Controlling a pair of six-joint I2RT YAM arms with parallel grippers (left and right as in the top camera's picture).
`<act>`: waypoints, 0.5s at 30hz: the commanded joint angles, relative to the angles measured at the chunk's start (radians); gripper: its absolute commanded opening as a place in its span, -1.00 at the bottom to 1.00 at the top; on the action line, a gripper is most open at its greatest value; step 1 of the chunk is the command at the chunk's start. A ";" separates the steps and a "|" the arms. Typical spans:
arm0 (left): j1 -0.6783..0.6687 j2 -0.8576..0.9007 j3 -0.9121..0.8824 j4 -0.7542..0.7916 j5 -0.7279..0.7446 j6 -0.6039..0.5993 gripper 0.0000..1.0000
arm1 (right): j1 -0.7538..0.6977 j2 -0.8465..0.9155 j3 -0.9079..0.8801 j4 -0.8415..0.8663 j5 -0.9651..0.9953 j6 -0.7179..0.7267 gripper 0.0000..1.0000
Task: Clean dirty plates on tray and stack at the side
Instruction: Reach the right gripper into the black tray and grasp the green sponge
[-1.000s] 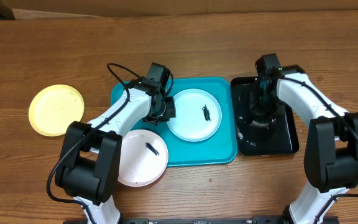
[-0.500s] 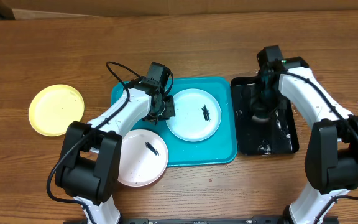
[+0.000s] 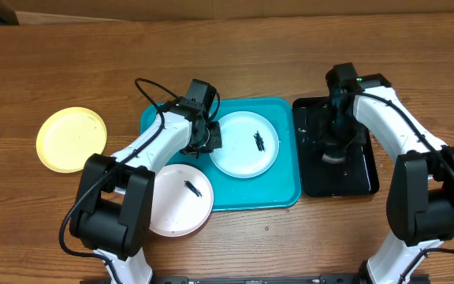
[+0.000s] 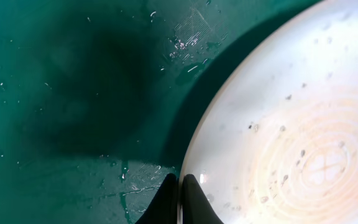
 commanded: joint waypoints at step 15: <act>0.004 -0.021 -0.007 0.003 -0.013 -0.107 -0.92 | -0.001 -0.027 0.190 -0.106 -0.013 -0.009 -0.92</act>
